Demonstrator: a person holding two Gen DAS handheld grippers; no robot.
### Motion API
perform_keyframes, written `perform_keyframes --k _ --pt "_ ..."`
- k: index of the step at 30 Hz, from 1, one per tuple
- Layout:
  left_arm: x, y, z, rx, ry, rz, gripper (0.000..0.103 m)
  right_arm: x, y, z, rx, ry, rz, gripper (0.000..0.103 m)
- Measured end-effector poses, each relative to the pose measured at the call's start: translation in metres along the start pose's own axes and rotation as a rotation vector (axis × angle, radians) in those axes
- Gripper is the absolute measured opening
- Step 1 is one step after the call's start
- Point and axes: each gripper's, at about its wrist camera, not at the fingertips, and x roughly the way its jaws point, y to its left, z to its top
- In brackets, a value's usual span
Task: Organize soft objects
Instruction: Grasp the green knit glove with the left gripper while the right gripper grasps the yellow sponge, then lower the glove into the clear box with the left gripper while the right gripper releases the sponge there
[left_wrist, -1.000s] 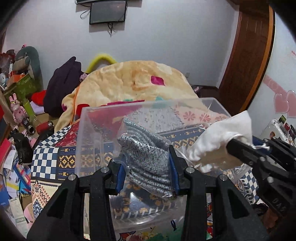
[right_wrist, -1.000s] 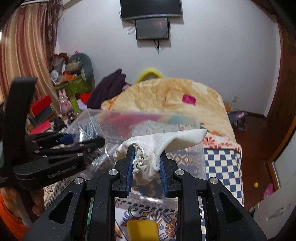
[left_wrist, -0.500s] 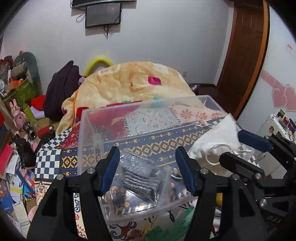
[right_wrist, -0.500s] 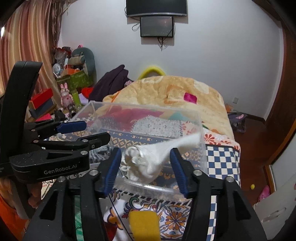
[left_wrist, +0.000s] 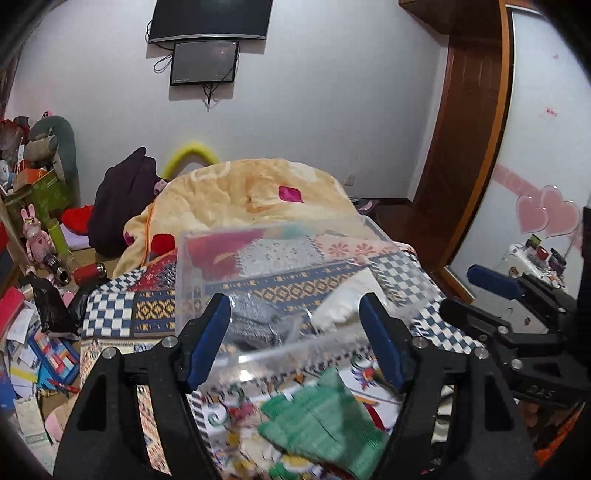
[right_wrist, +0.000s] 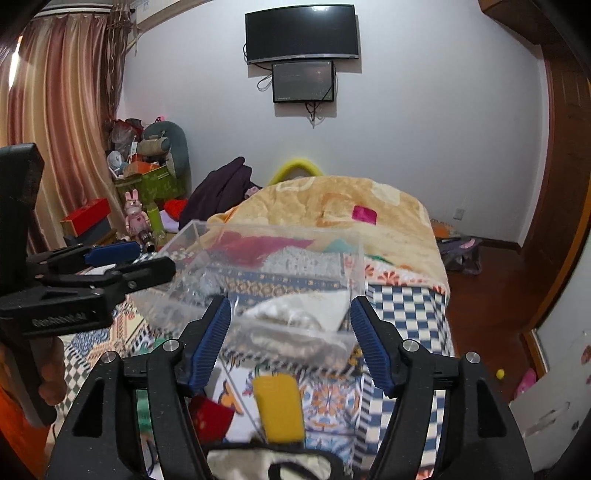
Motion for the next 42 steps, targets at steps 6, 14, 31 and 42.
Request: perform_keyframes --k 6,14,31,42 --pt "-0.002 -0.01 -0.026 -0.015 0.03 -0.025 0.072 0.011 -0.001 -0.023 0.025 0.074 0.012 0.065" --pt "0.013 -0.016 -0.063 -0.039 0.093 -0.071 0.072 0.024 -0.001 -0.05 0.034 0.153 0.025 0.065" --pt "0.02 -0.005 -0.092 -0.097 0.127 -0.074 0.046 0.038 0.007 -0.067 0.028 0.214 0.04 0.031" --pt "0.002 -0.002 -0.087 -0.104 0.099 -0.112 0.01 0.014 0.006 -0.053 0.028 0.126 0.051 0.029"
